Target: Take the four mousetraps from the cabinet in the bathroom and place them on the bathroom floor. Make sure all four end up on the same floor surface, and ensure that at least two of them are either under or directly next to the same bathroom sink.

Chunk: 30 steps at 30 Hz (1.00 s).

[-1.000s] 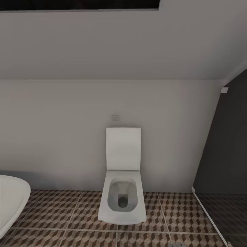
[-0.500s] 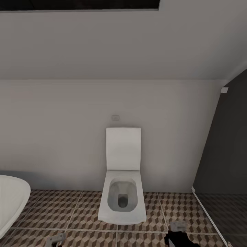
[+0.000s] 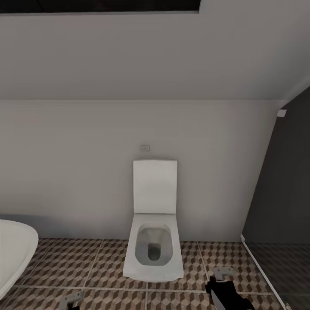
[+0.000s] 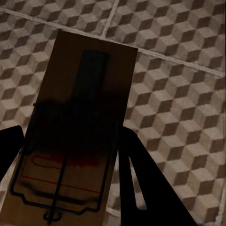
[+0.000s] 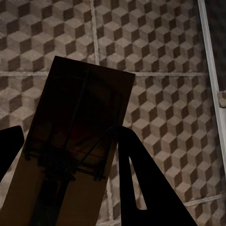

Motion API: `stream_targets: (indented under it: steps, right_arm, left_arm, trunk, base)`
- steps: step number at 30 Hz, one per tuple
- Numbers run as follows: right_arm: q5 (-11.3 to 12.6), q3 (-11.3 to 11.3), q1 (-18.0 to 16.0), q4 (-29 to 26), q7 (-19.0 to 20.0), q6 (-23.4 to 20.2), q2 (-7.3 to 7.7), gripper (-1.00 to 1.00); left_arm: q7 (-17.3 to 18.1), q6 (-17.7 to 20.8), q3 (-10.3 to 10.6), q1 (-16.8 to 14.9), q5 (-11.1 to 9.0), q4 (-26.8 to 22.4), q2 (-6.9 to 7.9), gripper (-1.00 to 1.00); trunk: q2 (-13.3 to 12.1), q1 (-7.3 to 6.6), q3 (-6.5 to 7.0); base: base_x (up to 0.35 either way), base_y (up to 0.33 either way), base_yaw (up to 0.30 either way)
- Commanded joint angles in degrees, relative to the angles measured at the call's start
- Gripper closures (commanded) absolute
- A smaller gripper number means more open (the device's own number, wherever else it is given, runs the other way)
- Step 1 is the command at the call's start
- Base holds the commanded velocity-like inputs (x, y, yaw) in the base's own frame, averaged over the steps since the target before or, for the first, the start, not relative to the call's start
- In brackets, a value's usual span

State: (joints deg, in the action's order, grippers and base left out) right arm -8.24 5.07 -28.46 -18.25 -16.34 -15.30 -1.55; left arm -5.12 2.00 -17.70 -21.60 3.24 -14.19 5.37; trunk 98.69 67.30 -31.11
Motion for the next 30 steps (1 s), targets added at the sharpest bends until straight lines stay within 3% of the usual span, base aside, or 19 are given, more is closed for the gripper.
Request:
stream_targets:
  steps: [1,17,30]
  right_arm:
    - [-0.6,0.5,0.0,-0.1,0.1,-0.3,-0.08,1.0]
    - [-0.5,0.5,0.0,-0.1,0.1,-0.3,-0.61,1.0]
    - [-0.5,0.4,0.0,-0.1,0.1,-0.3,-0.55,1.0]
  left_arm:
    - [0.1,0.1,-0.2,0.0,0.4,-0.1,-0.04,1.0]
    - [-0.6,-1.0,-0.1,0.0,0.6,0.2,-2.06,1.0]
    - [-0.6,-1.0,-0.1,0.0,0.5,0.1,-2.03,1.0]
  trunk:
    - [0.0,-0.01,-0.06]
    - [0.0,-0.01,-0.06]
    - [5.2,2.85,-2.4]
  base:
    - [0.0,0.0,0.0]
    - [0.0,0.0,0.0]
    - [0.0,0.0,0.0]
